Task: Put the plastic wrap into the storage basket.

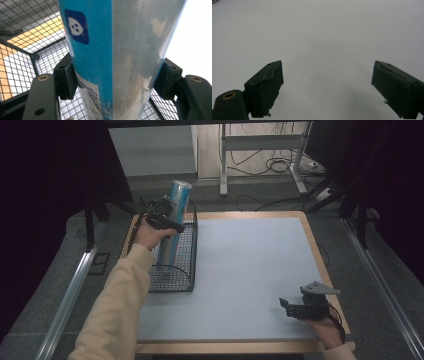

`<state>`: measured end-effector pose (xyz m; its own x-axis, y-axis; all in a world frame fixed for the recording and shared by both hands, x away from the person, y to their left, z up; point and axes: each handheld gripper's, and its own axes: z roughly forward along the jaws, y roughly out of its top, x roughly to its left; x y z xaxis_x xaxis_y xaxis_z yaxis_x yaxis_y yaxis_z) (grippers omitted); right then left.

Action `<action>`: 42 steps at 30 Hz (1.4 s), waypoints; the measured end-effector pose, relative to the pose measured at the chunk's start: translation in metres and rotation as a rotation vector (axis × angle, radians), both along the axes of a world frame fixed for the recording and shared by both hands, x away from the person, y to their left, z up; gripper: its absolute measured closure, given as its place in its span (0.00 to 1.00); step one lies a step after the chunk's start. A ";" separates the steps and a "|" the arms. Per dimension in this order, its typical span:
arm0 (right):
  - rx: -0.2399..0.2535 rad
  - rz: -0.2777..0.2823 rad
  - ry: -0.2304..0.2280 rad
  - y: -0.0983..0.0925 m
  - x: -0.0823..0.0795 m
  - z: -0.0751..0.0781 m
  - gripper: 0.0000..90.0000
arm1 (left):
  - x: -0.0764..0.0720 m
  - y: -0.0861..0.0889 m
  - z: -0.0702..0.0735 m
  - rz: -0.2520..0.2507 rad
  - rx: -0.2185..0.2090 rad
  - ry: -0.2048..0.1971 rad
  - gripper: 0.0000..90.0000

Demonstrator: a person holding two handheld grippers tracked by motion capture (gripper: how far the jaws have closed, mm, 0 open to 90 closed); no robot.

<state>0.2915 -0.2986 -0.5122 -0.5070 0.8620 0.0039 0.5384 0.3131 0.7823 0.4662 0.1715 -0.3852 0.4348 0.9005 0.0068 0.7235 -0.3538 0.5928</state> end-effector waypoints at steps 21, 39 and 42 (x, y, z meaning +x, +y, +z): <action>-0.004 -0.001 -0.001 -0.001 -0.001 0.000 0.12 | 0.041 -0.019 -0.019 0.026 0.070 0.074 0.36; -0.007 -0.004 0.001 -0.002 0.000 -0.002 0.12 | 0.065 -0.031 -0.034 0.039 0.125 0.131 0.35; -0.007 -0.004 0.000 -0.002 -0.001 -0.002 0.12 | 0.067 -0.032 -0.039 0.045 0.149 0.137 0.35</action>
